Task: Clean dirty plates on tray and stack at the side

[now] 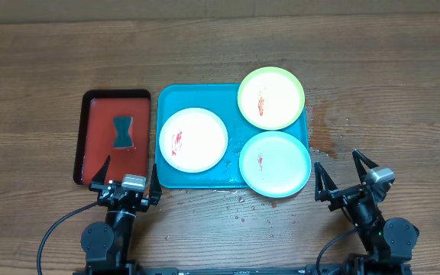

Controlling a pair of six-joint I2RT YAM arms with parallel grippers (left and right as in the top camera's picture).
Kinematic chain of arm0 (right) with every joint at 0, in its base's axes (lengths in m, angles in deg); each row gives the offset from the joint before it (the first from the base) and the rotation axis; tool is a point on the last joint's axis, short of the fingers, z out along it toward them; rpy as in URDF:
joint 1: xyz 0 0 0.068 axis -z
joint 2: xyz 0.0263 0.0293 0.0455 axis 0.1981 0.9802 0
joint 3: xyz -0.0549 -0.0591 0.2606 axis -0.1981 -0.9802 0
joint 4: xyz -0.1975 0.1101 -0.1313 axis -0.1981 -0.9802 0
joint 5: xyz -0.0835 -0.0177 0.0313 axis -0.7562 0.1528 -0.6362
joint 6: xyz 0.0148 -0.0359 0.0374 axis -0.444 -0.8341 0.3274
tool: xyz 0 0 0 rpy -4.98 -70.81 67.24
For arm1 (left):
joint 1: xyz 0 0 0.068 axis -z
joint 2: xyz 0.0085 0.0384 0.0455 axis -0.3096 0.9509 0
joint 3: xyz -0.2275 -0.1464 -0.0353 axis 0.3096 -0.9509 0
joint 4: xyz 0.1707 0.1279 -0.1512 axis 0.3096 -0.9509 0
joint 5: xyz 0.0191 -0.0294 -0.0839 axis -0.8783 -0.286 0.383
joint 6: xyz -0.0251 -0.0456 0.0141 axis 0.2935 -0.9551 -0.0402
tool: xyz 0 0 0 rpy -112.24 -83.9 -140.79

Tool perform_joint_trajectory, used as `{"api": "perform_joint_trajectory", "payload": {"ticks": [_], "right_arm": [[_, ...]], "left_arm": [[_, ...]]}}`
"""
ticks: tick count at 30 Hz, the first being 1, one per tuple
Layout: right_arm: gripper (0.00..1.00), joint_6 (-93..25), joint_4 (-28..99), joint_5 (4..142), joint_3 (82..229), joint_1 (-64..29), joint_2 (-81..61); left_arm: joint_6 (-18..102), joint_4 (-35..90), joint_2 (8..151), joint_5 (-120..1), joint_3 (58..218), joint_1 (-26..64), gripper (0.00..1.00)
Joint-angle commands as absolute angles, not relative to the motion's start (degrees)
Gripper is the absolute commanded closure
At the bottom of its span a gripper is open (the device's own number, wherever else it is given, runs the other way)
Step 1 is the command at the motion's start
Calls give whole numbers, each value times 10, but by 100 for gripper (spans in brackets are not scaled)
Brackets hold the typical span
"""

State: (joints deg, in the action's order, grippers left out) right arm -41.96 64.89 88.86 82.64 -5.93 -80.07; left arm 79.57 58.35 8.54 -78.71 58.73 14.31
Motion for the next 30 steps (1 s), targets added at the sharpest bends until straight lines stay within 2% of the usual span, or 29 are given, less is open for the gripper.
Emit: {"api": "perform_joint_trajectory", "payload": {"ticks": [1,20,25,30], "right_arm": [[0,-422,650,885,820,-59,-804],[0,-422,650,869,820,-59,-804],[0,-422,650,877,820,-59,-804],[0,-422,650,876,820,-59,-804]], "left_arm": [[790,583,82,-789,585,147,0],[790,583,82,-791,585,147,0],[790,576,82,-854,585,147,0],[790,576,82,-856,585,147,0]]}}
